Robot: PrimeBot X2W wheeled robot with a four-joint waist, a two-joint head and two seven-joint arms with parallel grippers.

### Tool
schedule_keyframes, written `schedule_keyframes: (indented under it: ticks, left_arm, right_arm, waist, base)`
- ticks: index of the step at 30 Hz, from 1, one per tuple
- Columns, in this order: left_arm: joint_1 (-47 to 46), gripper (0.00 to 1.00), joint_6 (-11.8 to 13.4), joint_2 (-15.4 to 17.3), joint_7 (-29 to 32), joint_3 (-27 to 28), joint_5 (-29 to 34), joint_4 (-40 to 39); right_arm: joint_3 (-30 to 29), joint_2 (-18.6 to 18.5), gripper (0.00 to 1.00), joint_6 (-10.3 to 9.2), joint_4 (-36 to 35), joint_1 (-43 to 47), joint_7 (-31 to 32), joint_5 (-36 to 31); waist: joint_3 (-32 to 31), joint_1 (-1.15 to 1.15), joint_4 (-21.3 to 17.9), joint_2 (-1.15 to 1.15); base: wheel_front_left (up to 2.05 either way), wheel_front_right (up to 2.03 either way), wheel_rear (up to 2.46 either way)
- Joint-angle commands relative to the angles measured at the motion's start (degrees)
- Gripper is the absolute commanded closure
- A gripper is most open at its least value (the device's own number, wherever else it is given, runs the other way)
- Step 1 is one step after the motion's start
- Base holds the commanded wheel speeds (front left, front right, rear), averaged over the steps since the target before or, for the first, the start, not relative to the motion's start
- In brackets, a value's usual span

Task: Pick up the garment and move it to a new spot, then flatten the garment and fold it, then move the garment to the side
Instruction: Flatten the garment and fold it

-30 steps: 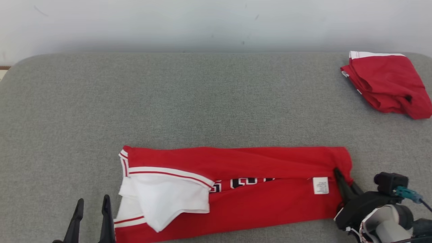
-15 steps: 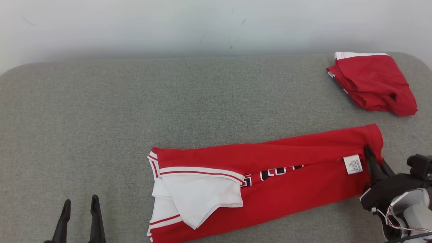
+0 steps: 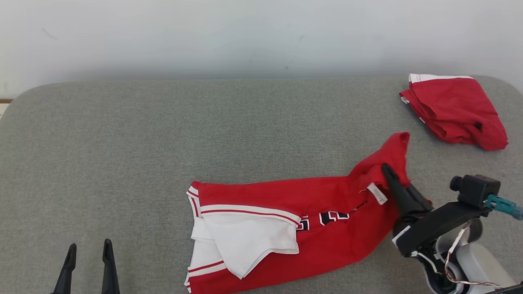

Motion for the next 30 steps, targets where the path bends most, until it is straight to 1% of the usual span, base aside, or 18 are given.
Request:
schedule_keyframes:
  ticks: [1,5,10,17,22,25,30]
  left_arm:
    - [0.14,0.00,-0.23,0.16,-0.22,0.08,0.61,0.28]
    - [-0.04,0.00,-0.64,0.14,-0.23,0.26,1.28,0.91]
    - [-0.63,0.00,-0.80,0.02,-0.22,-0.28,1.17,1.56]
    - [-1.63,0.00,-1.19,-0.06,-0.22,-1.58,1.43,3.21]
    - [-3.13,0.00,-1.70,-0.08,-0.21,-1.84,1.76,4.75]
    - [-3.63,0.00,-1.68,-0.11,-0.21,-1.73,1.77,5.48]
    - [-3.95,0.00,-1.70,-0.12,-0.16,-1.87,1.56,6.05]
  right_arm:
    - [0.45,0.59,1.00,-0.07,-0.78,0.93,0.29,0.67]
    - [3.12,1.93,1.00,-0.07,-3.73,0.84,2.52,1.86]
    - [7.01,4.92,1.00,-0.06,-3.93,-1.13,3.55,0.24]
    - [12.41,9.84,1.00,-0.05,1.20,-5.15,4.11,-4.50]
    - [15.40,13.57,1.00,-0.06,5.84,-7.65,4.14,-3.76]
    - [16.96,15.20,1.00,-0.05,8.73,-9.09,3.93,-3.47]
    - [19.19,16.86,1.00,-0.05,11.99,-10.52,3.28,-2.53]
  waist:
    - [-0.51,0.00,0.56,0.00]
    - [-1.17,0.00,1.76,0.00]
    - [-1.68,0.00,3.39,0.00]
    - [-1.78,0.00,6.12,0.00]
    - [-1.97,0.00,7.71,0.00]
    - [-2.03,0.00,8.52,0.00]
    - [-2.03,0.00,9.62,0.00]
  base:
    - [0.00,0.00,0.00]
    - [0.00,0.00,0.00]
    - [0.00,0.00,0.00]
    - [0.00,0.00,0.00]
    - [0.00,0.00,0.00]
    - [0.00,0.00,0.00]
    - [0.00,0.00,0.00]
